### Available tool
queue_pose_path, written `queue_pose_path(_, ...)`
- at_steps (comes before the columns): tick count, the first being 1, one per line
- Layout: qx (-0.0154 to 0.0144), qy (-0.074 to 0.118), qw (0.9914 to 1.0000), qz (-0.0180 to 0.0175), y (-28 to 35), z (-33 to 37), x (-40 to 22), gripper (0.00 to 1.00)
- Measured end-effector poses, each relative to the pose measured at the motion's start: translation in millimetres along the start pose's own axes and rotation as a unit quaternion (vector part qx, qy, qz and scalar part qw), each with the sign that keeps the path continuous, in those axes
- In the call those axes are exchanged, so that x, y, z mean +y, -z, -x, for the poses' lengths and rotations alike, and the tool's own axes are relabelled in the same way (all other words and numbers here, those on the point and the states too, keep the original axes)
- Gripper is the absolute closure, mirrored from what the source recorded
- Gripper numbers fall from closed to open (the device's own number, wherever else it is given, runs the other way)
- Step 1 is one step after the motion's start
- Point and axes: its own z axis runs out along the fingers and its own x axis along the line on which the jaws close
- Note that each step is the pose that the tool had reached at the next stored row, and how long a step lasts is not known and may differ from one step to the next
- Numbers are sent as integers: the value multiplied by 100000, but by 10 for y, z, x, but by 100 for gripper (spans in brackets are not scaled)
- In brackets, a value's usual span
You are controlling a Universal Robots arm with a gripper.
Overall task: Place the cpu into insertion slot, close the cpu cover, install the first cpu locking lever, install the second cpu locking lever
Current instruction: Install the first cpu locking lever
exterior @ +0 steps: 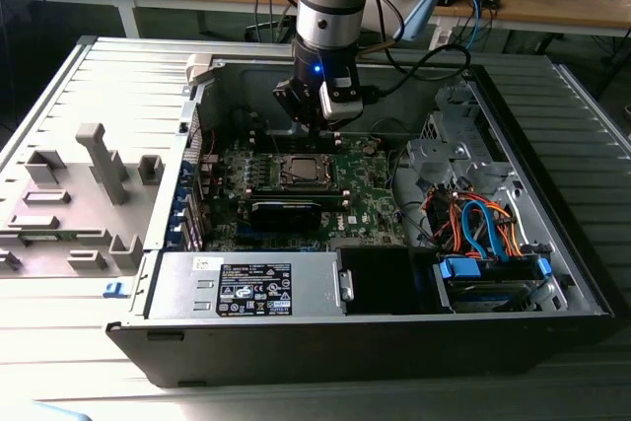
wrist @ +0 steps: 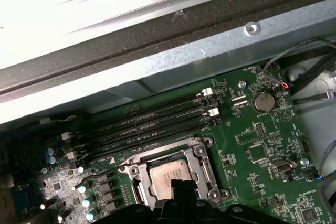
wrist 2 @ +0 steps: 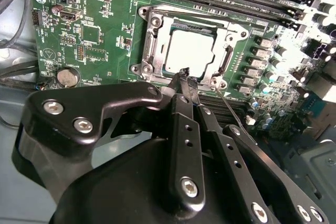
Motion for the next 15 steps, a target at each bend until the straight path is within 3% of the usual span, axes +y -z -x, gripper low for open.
queue_pose_path(15, 19, 899, 99996, -28, 0, 0, 0, 89)
